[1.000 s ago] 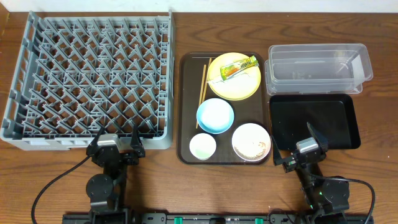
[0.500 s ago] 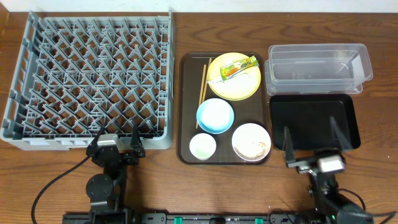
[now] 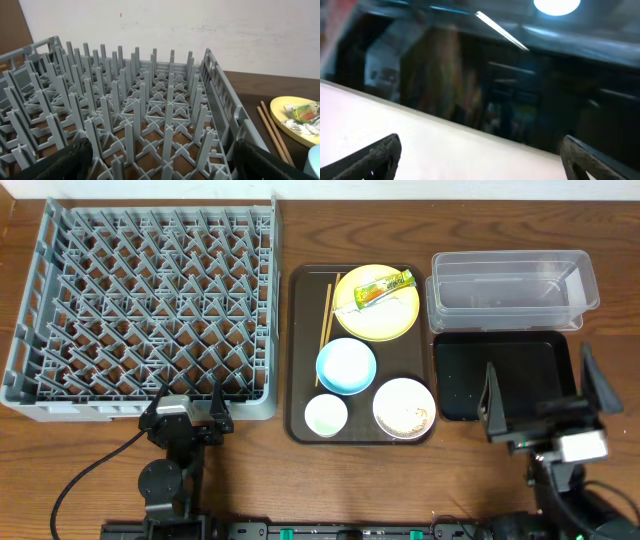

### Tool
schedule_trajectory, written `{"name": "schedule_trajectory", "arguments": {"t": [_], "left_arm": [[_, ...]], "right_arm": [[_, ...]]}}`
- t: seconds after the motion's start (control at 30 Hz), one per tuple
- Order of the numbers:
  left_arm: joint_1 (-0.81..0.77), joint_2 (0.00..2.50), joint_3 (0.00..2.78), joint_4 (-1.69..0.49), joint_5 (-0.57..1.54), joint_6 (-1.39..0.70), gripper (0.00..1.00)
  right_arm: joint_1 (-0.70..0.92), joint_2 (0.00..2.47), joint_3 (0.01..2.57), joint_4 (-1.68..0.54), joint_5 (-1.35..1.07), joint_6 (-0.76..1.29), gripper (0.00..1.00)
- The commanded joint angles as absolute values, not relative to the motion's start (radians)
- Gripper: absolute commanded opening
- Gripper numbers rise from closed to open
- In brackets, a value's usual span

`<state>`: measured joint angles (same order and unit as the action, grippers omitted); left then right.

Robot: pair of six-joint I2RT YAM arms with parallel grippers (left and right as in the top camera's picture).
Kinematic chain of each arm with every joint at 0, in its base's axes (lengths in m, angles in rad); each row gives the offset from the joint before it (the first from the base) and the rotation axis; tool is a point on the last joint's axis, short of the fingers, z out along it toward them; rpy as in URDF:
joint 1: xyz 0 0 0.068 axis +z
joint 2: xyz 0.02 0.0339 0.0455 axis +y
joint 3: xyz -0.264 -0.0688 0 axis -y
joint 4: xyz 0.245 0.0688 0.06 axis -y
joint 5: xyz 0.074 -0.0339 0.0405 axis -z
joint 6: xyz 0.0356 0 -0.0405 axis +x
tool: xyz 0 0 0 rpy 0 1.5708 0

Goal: Sort waste into correct bins and load items into the dishwasher
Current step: 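Grasp the snack wrapper and tissue on the yellow plate with right gripper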

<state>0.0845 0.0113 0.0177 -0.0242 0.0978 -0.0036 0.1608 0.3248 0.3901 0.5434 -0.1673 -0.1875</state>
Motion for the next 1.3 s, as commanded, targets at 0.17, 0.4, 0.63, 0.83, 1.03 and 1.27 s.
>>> {"name": "schedule_trajectory", "arguments": {"t": [0.17, 0.4, 0.63, 0.83, 1.03, 1.27], "left_arm": [[0.089, 0.012, 0.004, -0.063, 0.112, -0.009, 0.91], [0.089, 0.012, 0.004, -0.063, 0.112, -0.009, 0.91], [0.089, 0.012, 0.004, -0.063, 0.112, -0.009, 0.91], [0.089, 0.012, 0.004, -0.063, 0.112, -0.009, 0.91], [0.089, 0.012, 0.004, -0.063, 0.112, -0.009, 0.91], [0.089, 0.012, 0.004, -0.063, 0.112, -0.009, 0.91]], "right_arm": [[0.154, 0.738, 0.793, 0.363, -0.430, -0.173, 0.99], [0.155, 1.158, 1.338, -0.234, -0.572, -0.173, 0.99], [0.184, 1.583, 1.916, -0.834, -0.588, -0.173, 0.99], [0.220, 1.793, 2.096, -0.951, -0.607, -0.204, 0.99], [0.238, 1.920, 2.094, -0.893, -0.730, -0.099, 0.99], [0.324, 2.062, 2.094, -0.910, -0.219, 0.306, 0.99]]}}
